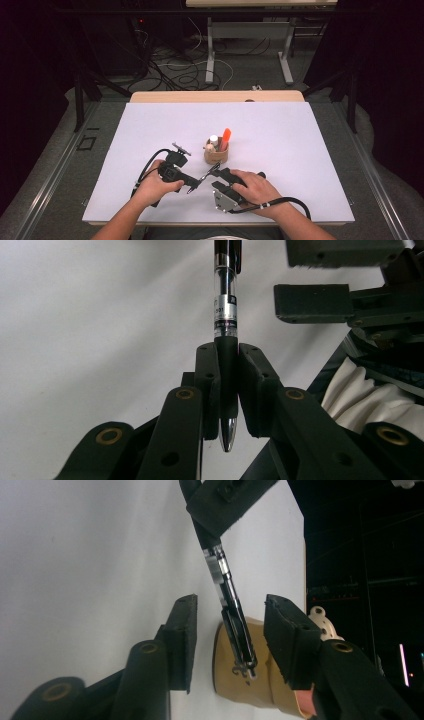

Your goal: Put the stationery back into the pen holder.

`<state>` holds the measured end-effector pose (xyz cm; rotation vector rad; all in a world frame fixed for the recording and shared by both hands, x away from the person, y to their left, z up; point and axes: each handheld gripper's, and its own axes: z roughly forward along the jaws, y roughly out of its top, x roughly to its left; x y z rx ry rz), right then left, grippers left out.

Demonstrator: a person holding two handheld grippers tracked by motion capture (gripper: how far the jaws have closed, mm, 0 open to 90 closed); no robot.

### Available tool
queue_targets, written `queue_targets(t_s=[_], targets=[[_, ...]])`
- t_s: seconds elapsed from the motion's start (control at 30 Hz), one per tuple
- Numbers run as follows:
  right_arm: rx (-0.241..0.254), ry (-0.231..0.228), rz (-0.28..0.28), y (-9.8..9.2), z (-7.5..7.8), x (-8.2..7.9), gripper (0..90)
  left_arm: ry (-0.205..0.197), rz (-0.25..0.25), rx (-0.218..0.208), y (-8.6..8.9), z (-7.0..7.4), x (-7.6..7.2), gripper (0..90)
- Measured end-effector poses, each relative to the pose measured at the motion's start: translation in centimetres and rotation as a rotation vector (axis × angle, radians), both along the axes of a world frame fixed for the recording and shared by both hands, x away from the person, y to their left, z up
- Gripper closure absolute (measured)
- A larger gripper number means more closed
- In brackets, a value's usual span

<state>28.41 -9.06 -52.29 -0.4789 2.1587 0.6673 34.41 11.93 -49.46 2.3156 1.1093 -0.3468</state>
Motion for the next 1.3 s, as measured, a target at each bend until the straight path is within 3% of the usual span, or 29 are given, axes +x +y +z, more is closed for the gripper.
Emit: queue_targets(t_s=[0.1,0.17,0.2,0.23,0.33,0.47,0.6,0.63,0.67,0.7,0.73,0.8,0.87,1.03,1.1,1.3], targets=[[0.009,0.005,0.016,0.2,-0.5,-0.2,62.8,0.009,-0.005,0.006,-0.1,-0.3,0.0,79.7],[-0.018,0.003,0.012,0.2,-0.5,-0.4,64.6,0.017,-0.001,0.005,-0.2,-0.4,0.0,79.7],[0.018,-0.031,0.009,0.3,-0.7,-0.5,65.3,0.02,-0.009,0.004,-0.3,-0.5,0.0,79.7],[-0.035,-0.009,0.034,0.4,-0.6,-0.4,66.6,0.023,-0.008,0.004,-0.3,-0.5,0.0,79.7],[-0.043,-0.034,0.042,0.5,-0.7,-0.7,68.4,0.036,-0.02,-0.002,-0.4,-0.6,0.0,79.7],[-0.094,-0.059,0.076,0.8,-0.9,-0.7,69.1,0.038,-0.026,-0.005,-0.8,-0.5,-0.3,79.7],[-0.125,-0.084,0.048,0.7,-0.9,-0.9,71.6,0.041,-0.039,-0.015,-1.0,-0.4,-0.4,79.7],[-0.112,-0.055,0.067,0.8,-1.1,-0.8,72.4,0.041,-0.037,-0.018,-1.1,-0.4,-0.4,79.7],[-0.128,-0.08,0.046,0.7,-0.9,-1.0,72.9,0.043,-0.039,-0.021,-1.1,-0.4,-0.5,79.7],[-0.092,-0.067,0.063,0.7,-1.2,-0.9,73.3,0.046,-0.036,-0.023,-1.2,-0.4,-0.5,79.7],[-0.115,-0.059,0.064,0.8,-1.1,-0.9,73.6,0.046,-0.047,-0.021,-1.1,-0.4,-0.5,79.7],[-0.102,-0.076,0.069,0.8,-1.2,-0.9,73.7,0.047,-0.045,-0.025,-1.2,-0.4,-0.5,79.7],[-0.128,-0.065,0.069,0.9,-1.2,-0.9,73.7,0.049,-0.046,-0.029,-1.3,-0.4,-0.5,79.7],[-0.133,-0.109,0.088,0.9,-1.4,-1.0,75.1,0.059,-0.054,-0.038,-1.4,-0.4,-0.6,79.7],[-0.154,-0.093,0.084,0.9,-1.4,-1.1,76.0,0.062,-0.053,-0.043,-1.5,-0.3,-0.7,79.7],[-0.168,-0.116,0.103,1.0,-1.3,-1.1,78.3,0.068,-0.055,-0.052,-1.6,-0.3,-0.7,79.7]])
